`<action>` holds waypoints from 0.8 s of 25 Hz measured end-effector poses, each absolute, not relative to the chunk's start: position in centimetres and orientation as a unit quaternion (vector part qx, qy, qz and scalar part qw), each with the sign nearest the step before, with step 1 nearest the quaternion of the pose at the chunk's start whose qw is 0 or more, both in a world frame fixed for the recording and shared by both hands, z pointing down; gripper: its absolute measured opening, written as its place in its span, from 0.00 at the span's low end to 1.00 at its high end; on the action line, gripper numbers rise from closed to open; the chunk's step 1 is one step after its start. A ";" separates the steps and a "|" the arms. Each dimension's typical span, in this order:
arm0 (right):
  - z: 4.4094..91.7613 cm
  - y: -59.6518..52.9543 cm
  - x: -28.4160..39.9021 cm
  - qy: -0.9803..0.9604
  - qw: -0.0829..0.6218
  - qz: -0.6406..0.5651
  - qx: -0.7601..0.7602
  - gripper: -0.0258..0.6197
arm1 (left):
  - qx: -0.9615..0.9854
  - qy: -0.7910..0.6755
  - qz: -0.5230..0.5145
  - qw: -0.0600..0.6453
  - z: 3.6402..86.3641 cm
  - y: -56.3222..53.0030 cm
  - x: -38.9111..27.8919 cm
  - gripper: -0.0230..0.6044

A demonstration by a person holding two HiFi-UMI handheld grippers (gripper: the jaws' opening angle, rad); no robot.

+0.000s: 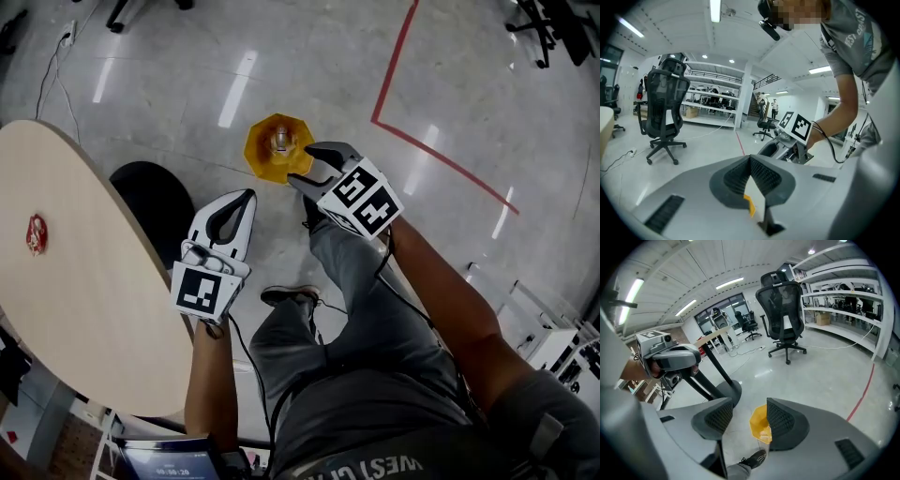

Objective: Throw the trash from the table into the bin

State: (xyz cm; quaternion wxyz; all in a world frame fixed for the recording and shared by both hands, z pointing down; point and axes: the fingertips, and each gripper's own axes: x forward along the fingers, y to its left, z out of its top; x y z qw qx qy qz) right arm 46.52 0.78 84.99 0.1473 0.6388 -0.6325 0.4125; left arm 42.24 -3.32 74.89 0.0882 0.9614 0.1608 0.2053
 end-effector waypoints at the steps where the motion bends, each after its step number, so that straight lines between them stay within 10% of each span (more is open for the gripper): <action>1: 83.9 1.0 46.3 -0.631 0.146 0.410 0.642 0.36 | 0.962 0.162 0.200 0.088 73.3 -3.0 41.9 0.11; 16: 63.6 3.5 39.4 -0.663 0.137 0.336 0.654 0.35 | 0.982 0.132 0.127 0.038 50.7 -0.5 33.0 0.11; 20: 58.9 3.5 36.1 -0.674 0.137 0.308 0.657 0.06 | 0.988 0.108 0.106 0.023 46.0 -0.9 28.9 0.11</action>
